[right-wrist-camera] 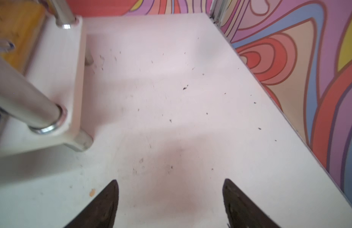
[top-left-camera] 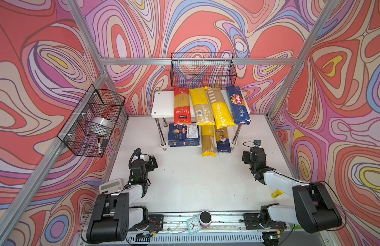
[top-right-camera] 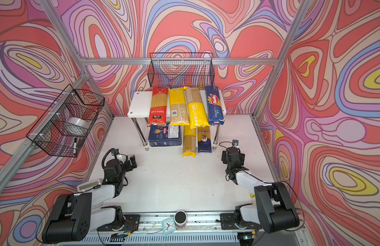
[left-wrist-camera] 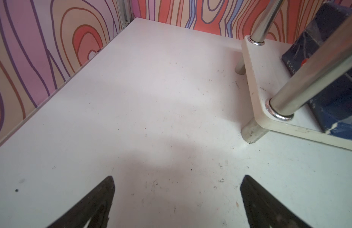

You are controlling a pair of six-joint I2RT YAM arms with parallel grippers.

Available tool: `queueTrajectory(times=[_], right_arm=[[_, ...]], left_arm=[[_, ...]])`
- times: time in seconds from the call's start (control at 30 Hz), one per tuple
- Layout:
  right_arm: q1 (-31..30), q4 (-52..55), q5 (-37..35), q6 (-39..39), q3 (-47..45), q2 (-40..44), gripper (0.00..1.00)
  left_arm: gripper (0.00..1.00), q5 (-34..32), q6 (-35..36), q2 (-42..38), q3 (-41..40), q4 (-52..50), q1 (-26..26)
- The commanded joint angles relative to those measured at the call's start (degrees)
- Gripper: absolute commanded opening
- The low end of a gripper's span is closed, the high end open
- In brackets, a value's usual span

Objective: Arrange pasta packages on shelves
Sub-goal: Reset both arms

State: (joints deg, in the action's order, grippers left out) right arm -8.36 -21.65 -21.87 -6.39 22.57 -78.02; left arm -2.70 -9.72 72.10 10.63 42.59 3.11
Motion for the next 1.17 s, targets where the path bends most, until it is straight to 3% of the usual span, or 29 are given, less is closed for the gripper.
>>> queueTrajectory(times=[0.0,0.07,0.17,0.23,0.33,0.4,0.47,0.57,0.63,1.13], right_arm=[[1.00,-24.60,4.49,4.52,-3.33,-2.02,0.98],[3.92,-41.19,12.69,4.98,-7.55,-6.28,0.98],[5.66,-52.86,13.24,5.89,-8.15,-15.93,0.98],[6.00,-61.34,12.35,5.98,-7.74,-23.02,0.98],[6.05,-49.95,10.96,4.94,-4.69,-19.87,0.98],[6.00,-43.15,9.48,4.73,-0.89,-19.83,0.98],[6.08,-33.99,8.41,3.71,4.30,-20.59,0.98],[6.08,-39.69,7.55,4.06,1.31,-20.35,0.98],[6.13,-33.99,7.85,3.44,3.87,-20.16,0.98],[6.21,-35.09,8.99,4.08,3.48,-20.24,0.99]], left_arm=[[1.00,1.91,2.55,0.77,3.19,6.51,0.45],[1.00,1.44,3.77,4.65,2.03,13.93,0.42],[1.00,6.04,5.26,13.30,3.31,20.41,0.40],[1.00,7.19,5.69,14.86,5.95,15.50,0.31],[1.00,7.76,6.62,15.15,10.57,6.84,0.03],[1.00,7.77,6.72,16.15,9.89,10.45,-0.20],[1.00,7.76,6.94,15.49,10.51,7.46,-0.21],[1.00,7.86,6.79,16.02,9.77,10.25,-0.21],[1.00,7.96,7.00,15.64,10.36,8.29,-0.20],[1.00,8.15,7.07,15.88,10.28,9.01,-0.17]])
